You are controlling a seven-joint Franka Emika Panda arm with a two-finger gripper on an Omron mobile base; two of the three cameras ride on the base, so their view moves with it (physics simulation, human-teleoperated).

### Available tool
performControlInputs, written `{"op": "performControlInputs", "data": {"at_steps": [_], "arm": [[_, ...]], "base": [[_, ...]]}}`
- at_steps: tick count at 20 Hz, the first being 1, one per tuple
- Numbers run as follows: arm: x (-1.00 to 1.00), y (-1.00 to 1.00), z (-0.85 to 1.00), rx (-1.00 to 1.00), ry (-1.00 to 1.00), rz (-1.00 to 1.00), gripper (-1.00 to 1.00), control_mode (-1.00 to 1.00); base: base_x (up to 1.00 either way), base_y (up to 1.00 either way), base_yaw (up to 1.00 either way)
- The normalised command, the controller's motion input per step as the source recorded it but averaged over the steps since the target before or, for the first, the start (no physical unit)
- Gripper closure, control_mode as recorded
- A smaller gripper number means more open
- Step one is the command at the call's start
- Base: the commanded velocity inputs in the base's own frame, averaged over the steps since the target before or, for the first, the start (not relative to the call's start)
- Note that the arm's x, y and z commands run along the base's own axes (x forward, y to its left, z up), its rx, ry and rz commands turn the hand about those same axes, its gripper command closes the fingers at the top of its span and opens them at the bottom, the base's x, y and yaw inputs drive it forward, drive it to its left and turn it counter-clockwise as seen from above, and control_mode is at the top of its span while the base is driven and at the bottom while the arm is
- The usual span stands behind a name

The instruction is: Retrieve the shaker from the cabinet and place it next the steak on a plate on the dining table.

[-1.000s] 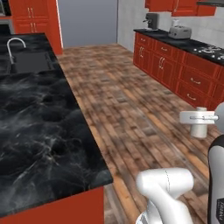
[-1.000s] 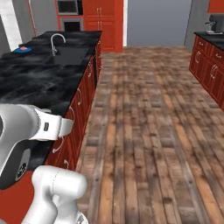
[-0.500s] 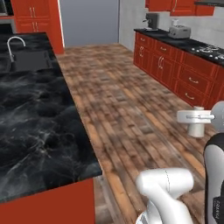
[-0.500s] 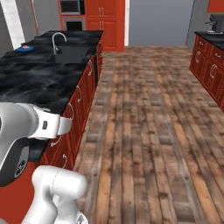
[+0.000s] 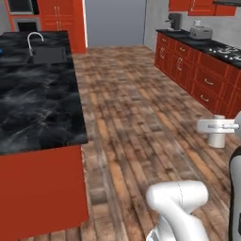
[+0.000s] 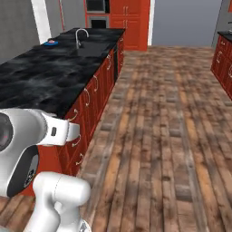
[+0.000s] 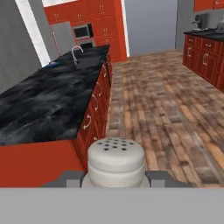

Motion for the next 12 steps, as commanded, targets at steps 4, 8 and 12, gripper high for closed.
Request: {"op": "performControlInputs", "data": {"at_steps": [4, 8, 12], "arm": [[0.0, 0.0, 0.0, 0.0, 0.0, 0.0, 1.0, 1.0], [0.0, 0.0, 0.0, 0.0, 0.0, 0.0, 1.0, 1.0], [0.0, 0.0, 0.0, 0.0, 0.0, 0.0, 1.0, 1.0]], "base": [[-1.0, 1.0, 0.04], [-0.85, 1.0, 0.0], [-0.64, 1.0, 0.0]]}}
